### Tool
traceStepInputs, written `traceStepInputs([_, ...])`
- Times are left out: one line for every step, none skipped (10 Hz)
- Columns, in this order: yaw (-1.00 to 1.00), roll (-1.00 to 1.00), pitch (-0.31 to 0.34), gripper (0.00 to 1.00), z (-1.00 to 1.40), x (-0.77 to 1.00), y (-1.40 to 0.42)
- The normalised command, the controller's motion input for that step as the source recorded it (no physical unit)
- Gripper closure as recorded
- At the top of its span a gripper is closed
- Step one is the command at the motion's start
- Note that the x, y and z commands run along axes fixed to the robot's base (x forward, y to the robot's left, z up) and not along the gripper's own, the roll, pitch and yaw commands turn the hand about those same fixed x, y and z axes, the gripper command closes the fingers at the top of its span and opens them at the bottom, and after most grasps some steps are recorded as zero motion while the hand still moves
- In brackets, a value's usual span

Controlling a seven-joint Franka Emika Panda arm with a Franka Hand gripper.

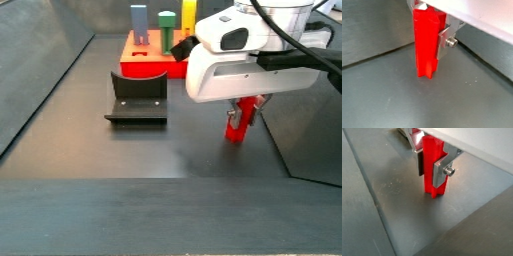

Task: Pick up the star object. Move up. Move to above the board. Insert the star object.
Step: Move up, then move to above the board.

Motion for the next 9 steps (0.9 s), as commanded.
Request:
traceStepInputs([0.01, 0.02, -0.001, 1.00, 0.82, 0.06, 0.05])
traceStepInputs([0.00, 0.02, 0.042, 1.00, 0.71, 0.03, 0.05])
traceStepInputs([-0.01, 0.04, 0.063, 1.00, 0.57, 0.02, 0.03])
traceStepInputs([-0.02, 0.06, 0.076, 1.00, 0.38, 0.00, 0.02])
traceStepInputs([-0.02, 0.08, 0.082, 1.00, 0.24, -0.01, 0.02])
traceStepInputs([0.02, 0.00, -0.053, 1.00, 1.00, -0.09, 0.33])
traceStepInputs([0.02, 0.00, -0.051, 1.00, 1.00, -0.09, 0.34])
traceStepInputs([-0.01, -0.01, -0.020, 1.00, 1.00, -0.09, 0.30])
traceStepInputs([-0.01, 0.00, 0.003, 1.00, 1.00, -0.08, 0.27])
